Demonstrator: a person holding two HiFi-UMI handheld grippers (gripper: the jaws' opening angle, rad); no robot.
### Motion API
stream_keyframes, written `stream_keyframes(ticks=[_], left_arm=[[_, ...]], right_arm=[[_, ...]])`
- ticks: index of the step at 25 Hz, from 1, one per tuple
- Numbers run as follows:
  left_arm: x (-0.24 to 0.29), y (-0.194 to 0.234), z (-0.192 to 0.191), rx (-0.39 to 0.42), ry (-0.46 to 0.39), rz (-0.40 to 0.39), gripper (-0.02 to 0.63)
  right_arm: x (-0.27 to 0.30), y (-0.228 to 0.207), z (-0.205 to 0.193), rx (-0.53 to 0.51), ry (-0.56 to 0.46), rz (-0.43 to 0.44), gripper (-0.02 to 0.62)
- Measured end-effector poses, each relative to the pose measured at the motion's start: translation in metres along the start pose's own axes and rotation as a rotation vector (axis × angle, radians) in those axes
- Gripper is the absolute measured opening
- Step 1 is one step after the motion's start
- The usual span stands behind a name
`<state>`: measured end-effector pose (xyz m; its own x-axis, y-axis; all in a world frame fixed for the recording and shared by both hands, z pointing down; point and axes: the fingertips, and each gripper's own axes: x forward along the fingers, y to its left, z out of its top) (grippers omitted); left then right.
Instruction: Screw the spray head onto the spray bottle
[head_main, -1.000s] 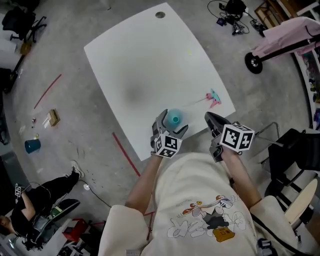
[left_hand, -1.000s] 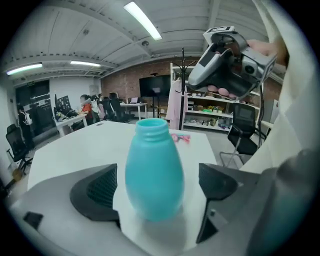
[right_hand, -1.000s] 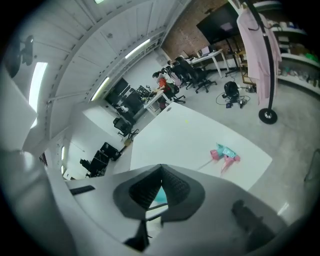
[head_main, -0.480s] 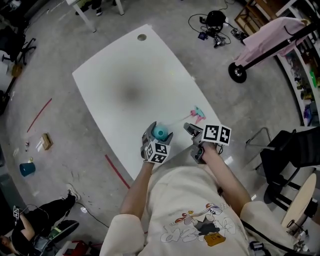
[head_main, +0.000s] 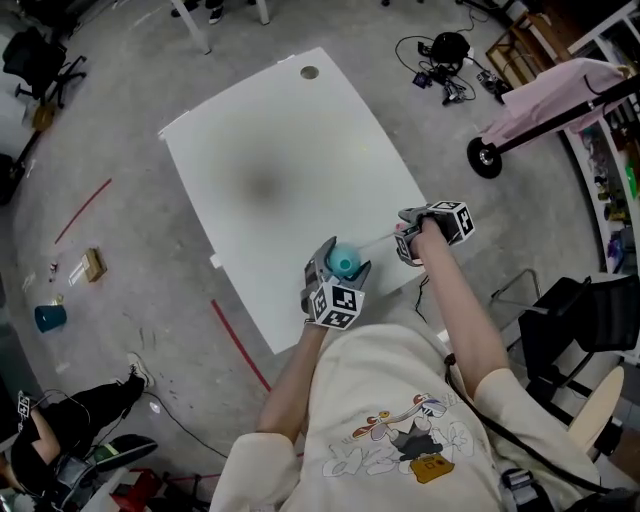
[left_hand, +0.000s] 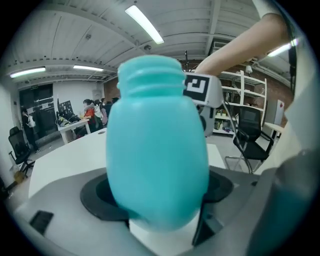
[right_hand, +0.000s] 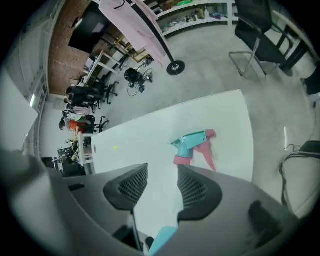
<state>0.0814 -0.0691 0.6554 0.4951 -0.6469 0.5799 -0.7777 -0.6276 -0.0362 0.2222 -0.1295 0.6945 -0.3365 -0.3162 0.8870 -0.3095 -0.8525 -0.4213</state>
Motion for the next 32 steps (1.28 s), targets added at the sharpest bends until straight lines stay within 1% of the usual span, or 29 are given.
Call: stream_keyframes(ticks=[2,7,11,16,20,27,32], left_arm=[[-0.001,0.002,0.001,0.014,-0.004,-0.001,0.419],[-0.009,0.015,0.003,0.006,-0.01,0.03,0.419],[-0.016,0.025,0.009,-0.001,-0.025,0.049,0.419],[-0.016,0.032,0.009,-0.007,-0.028,0.058,0.419],[-0.016,0.035,0.01,-0.01,-0.033,0.057,0.419],[-0.018,0.029,0.012,-0.001,-0.038,0.041,0.419],[-0.021,0.028,0.008,0.012,-0.023,0.043,0.419]], right_arm=[[0.007,0.002,0.003,0.012,-0.005,-0.034,0.173],[0.024,-0.002,0.003,0.061,-0.012,-0.109,0.173],[0.024,0.003,0.005,0.042,-0.033,-0.155,0.173],[0.02,-0.001,0.001,0.077,0.01,-0.156,0.172],[0.018,-0.002,0.0,0.081,0.046,-0.124,0.172],[0.022,-0.014,0.013,0.09,0.04,-0.125,0.172],[0.032,-0.023,0.022,0.101,0.021,-0.162,0.165]])
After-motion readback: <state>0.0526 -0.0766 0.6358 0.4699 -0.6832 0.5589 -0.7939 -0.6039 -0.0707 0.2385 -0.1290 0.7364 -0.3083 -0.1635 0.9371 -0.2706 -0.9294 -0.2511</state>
